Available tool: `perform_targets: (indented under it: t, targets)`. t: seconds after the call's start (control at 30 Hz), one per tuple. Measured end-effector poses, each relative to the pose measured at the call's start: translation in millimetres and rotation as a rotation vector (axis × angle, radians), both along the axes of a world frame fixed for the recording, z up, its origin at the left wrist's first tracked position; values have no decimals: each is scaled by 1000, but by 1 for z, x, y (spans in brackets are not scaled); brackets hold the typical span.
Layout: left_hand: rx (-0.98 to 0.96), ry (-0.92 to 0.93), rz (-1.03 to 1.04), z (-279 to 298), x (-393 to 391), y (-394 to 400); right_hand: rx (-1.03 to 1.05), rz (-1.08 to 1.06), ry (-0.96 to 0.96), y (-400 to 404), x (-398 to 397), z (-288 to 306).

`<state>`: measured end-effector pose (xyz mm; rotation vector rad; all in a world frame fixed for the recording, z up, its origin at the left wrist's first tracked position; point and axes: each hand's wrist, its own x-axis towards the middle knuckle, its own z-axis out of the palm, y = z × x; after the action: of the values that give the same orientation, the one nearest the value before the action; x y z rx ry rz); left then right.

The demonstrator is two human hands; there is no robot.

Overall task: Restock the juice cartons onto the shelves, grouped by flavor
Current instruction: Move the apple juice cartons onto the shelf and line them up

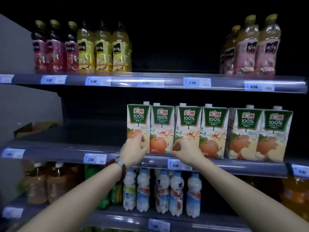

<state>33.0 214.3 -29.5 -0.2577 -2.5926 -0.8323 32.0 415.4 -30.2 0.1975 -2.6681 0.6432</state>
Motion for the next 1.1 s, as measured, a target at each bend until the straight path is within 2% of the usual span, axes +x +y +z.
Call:
perform_targets:
  t: [0.13, 0.3, 0.5, 0.63, 0.73, 0.87, 1.1]
  targets:
    - [-54, 15, -87, -2, 10, 15, -40, -19, -2, -15, 2, 3]
    - [38, 37, -34, -5, -4, 7, -108, -46, -15, -9, -2, -5]
    - [348, 57, 160, 8, -40, -23, -250, -102, 89, 6, -19, -1]
    - [550, -47, 11, 12, -62, -27, -310, -174, 220, 19, -25, -5]
    - [648, -52, -44, 6, -70, -19, -284, -248, 296, 44, -26, -10]
    - [692, -22, -37, 4, -72, -9, -260, -347, 298, 79, -24, -15]
    - [708, -12, -42, 1, -73, 0, -101, -223, 348, 57, -30, -25]
